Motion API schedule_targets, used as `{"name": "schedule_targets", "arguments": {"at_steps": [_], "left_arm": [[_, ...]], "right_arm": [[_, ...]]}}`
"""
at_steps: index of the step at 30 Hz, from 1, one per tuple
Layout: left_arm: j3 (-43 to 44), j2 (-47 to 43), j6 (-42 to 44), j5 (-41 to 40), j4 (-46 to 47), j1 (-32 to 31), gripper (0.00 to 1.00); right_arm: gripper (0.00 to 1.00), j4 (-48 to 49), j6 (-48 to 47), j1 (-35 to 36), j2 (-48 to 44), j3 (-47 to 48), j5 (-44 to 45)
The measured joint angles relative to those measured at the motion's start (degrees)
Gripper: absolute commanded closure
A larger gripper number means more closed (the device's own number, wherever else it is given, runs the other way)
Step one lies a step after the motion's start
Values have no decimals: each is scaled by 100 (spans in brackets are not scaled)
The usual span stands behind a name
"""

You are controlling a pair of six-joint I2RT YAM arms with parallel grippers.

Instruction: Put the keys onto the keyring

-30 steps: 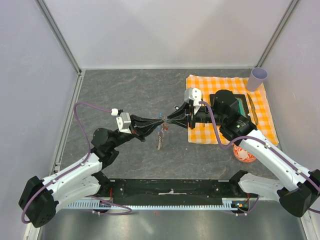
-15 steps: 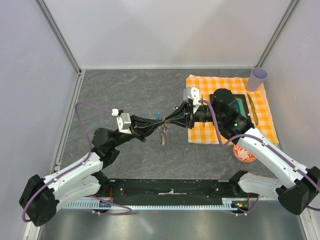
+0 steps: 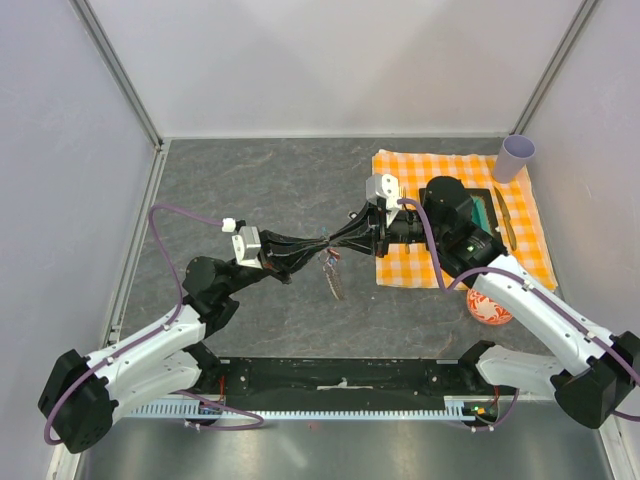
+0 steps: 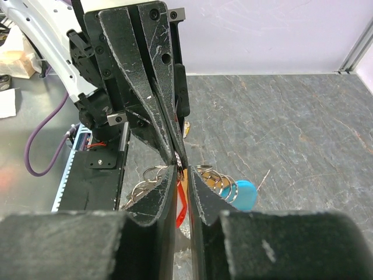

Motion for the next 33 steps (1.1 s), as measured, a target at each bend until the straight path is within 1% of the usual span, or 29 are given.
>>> {"name": "schedule_targets", "arguments": {"at_steps": [9, 13, 18, 19, 21, 22, 24, 25, 27, 28, 30, 31, 33], "left_arm": [[0, -15, 0, -2, 98, 0, 98], [0, -17, -2, 0, 181, -2, 98], [0, -22, -2, 0, 197, 0, 98], [0, -22, -2, 2, 205, 0, 98], [0, -22, -2, 2, 214, 0, 98], [0, -22, -2, 2, 216, 0, 96], [0, -22, -2, 4, 212, 0, 88], [0, -26, -2, 2, 186, 0, 77], [17, -101, 39, -15, -20, 0, 66], [76, -201, 83, -37, -328, 0, 59], [221, -393, 262, -90, -887, -2, 52], [334, -514, 376, -155, -1270, -2, 45], [595, -776, 693, -332, -2085, 0, 41]], "right_arm": [[83, 76, 44, -15, 28, 0, -155], [90, 76, 46, -15, 57, 0, -221], [97, 116, 85, -24, 98, 0, -273], [100, 125, 90, -28, 98, 0, -282], [100, 146, 105, -31, 98, 0, -299], [100, 155, 105, -31, 98, 0, -302], [100, 160, 107, -33, 98, 0, -302], [100, 155, 107, -33, 98, 0, -299], [100, 109, 105, -31, 98, 0, -293], [100, 44, 103, -28, 98, 0, -245], [100, -227, 2, -28, 98, 52, -127], [100, -452, -83, -26, 98, 120, -46], [100, -911, -271, -28, 103, 317, 160]]}}
